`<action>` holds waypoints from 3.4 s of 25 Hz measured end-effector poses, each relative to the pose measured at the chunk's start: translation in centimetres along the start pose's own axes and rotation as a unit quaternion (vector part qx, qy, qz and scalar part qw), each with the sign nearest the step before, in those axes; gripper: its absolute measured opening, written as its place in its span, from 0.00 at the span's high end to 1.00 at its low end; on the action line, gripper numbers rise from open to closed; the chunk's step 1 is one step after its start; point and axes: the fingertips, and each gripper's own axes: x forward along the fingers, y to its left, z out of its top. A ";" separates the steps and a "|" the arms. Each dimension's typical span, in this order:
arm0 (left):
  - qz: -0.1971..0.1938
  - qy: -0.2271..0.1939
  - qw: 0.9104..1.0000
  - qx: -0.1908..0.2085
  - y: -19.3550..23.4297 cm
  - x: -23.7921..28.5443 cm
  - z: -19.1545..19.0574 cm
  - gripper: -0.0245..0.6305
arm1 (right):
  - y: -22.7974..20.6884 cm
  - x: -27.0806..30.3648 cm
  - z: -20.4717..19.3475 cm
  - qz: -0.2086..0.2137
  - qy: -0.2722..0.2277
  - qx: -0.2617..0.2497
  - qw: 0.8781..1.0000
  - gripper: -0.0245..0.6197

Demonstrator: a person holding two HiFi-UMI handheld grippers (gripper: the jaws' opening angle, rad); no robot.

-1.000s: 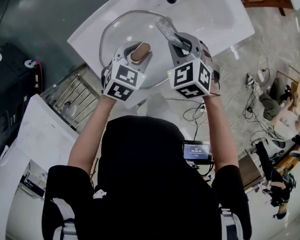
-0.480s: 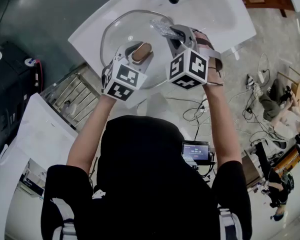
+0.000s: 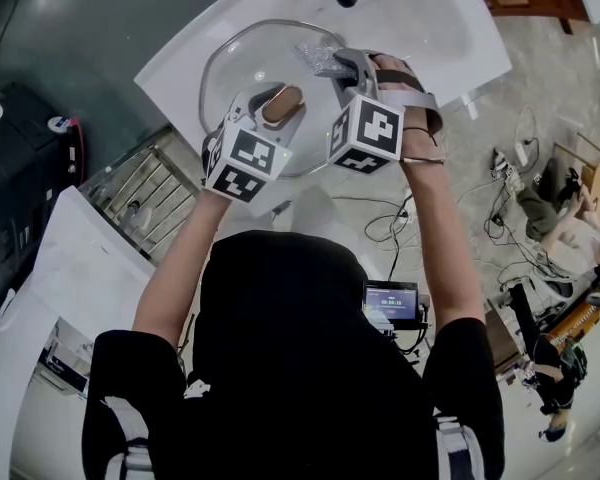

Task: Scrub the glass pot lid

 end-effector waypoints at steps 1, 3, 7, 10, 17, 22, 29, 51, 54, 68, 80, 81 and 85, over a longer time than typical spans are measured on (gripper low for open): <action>0.000 0.000 1.000 0.000 0.0 0.0 0.0 0.70 | 0.2 0.1 0.0 0.002 0.003 -0.010 1.000 0.86; 0.000 -0.001 1.000 0.000 0.0 0.1 0.0 0.70 | 0.6 0.3 -0.1 0.007 0.009 -0.032 0.999 0.86; -0.001 -0.003 1.000 -0.002 0.0 0.1 -0.1 0.70 | 1.2 0.4 -0.1 0.013 0.016 -0.048 0.999 0.86; -0.001 -0.003 1.000 -0.002 0.0 0.2 0.0 0.70 | 1.3 0.4 -0.1 0.015 0.017 -0.049 0.999 0.86; -0.001 -0.005 1.000 -0.006 0.1 0.1 0.1 0.70 | 2.0 0.0 -0.5 0.024 0.021 -0.040 0.999 0.86; -0.002 -0.005 1.000 -0.009 0.0 0.2 0.0 0.70 | 2.9 -0.4 -1.0 0.034 0.025 -0.027 0.999 0.86; -0.001 -0.006 1.000 -0.011 0.0 0.4 0.0 0.70 | 4.1 -1.3 -1.7 0.043 0.036 -0.005 0.998 0.86; -0.009 -0.001 1.000 -0.010 -0.2 0.4 0.1 0.70 | 9.0 -4.6 -3.2 0.099 0.065 0.047 0.992 0.86; -0.010 -0.001 1.000 -0.010 -0.2 0.5 0.1 0.70 | 9.4 -4.8 -3.1 0.105 0.067 0.047 0.991 0.86; -0.017 0.001 1.000 -0.005 -0.2 0.5 0.1 0.70 | 9.3 -5.1 -3.1 0.128 0.069 0.054 0.988 0.86; -0.017 0.000 1.000 -0.005 -0.3 0.6 0.2 0.70 | 6.5 -3.9 -3.9 0.108 0.067 0.062 0.990 0.86; -0.017 0.000 1.000 -0.005 -0.3 0.6 0.2 0.70 | 6.2 -3.7 -3.9 0.106 0.067 0.063 0.990 0.86; -0.015 -0.001 1.000 -0.006 -0.2 0.6 0.0 0.70 | 5.2 -3.0 -3.7 0.097 0.066 0.066 0.991 0.86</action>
